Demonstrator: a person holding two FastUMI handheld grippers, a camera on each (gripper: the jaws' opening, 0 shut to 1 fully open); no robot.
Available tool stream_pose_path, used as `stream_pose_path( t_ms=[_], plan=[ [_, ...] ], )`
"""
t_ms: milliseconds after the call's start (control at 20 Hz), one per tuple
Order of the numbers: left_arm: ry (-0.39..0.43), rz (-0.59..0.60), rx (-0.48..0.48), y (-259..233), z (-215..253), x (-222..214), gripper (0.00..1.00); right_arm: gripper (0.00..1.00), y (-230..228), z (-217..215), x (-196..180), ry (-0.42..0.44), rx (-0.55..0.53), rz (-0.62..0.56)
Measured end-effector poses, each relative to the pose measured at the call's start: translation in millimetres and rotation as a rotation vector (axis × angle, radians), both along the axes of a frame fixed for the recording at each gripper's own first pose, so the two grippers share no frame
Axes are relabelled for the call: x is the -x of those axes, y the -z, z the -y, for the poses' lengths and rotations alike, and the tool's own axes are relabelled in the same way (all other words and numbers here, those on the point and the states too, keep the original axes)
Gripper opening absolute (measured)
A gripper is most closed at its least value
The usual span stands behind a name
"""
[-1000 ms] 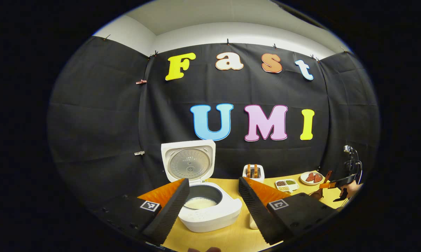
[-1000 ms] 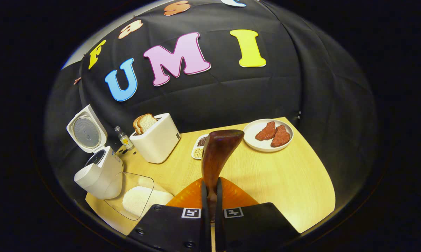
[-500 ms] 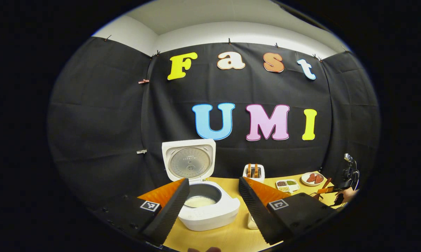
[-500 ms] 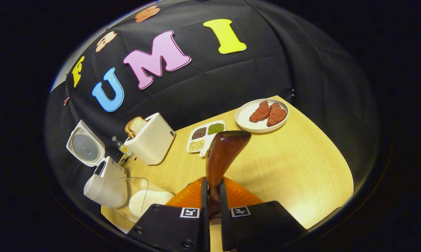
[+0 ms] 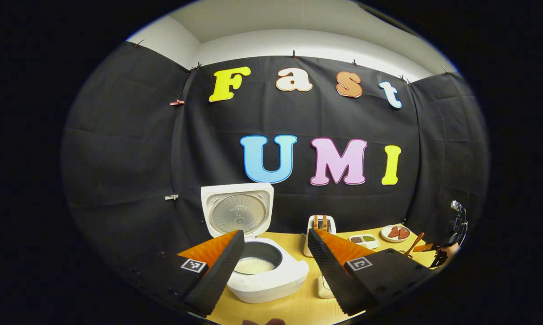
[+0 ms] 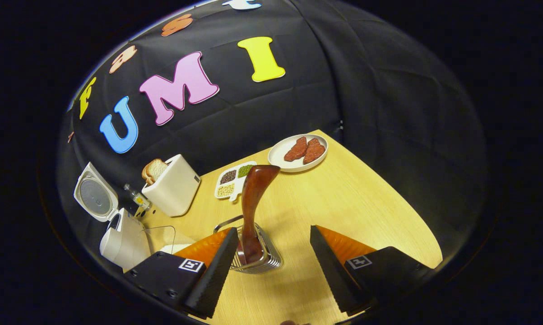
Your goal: Close the left gripper, press the button to open the rice cooker; take a wooden spoon from the chopstick holder with the right hand, scoop a spoonful of rice and pour it into the rice cooker, then put the wooden spoon back into the chopstick holder.
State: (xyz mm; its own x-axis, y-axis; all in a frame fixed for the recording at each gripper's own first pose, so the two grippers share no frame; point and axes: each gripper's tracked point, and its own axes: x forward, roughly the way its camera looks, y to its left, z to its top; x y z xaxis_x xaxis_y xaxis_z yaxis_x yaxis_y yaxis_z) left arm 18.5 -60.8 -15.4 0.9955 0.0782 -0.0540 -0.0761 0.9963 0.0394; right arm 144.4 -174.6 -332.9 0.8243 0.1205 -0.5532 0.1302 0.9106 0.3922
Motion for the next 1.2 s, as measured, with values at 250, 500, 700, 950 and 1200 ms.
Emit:
stream_pose_path(
  t_ms=[250,500,700,950,1200],
  plan=[
    [0.009,0.050,-0.017,-17.5,-20.0,-27.0,0.97,0.99,-30.7,3.3,38.2,0.014,0.102,0.044],
    [-0.023,0.117,-0.007,-47.6,-48.1,-68.3,0.97,0.98,-76.6,-9.5,62.6,0.012,0.158,0.105],
    [-0.030,0.181,-0.011,-80.9,-67.1,-103.9,0.97,0.99,-109.0,-24.2,76.8,0.040,0.148,0.158],
    [-0.043,0.190,0.008,-94.1,-93.1,-169.5,0.96,0.98,-129.8,-39.4,87.1,0.013,0.194,0.173],
    [-0.103,0.148,0.036,-75.4,-131.7,-240.8,1.00,0.98,-145.5,-51.4,105.7,0.014,0.222,0.183]
  ],
)
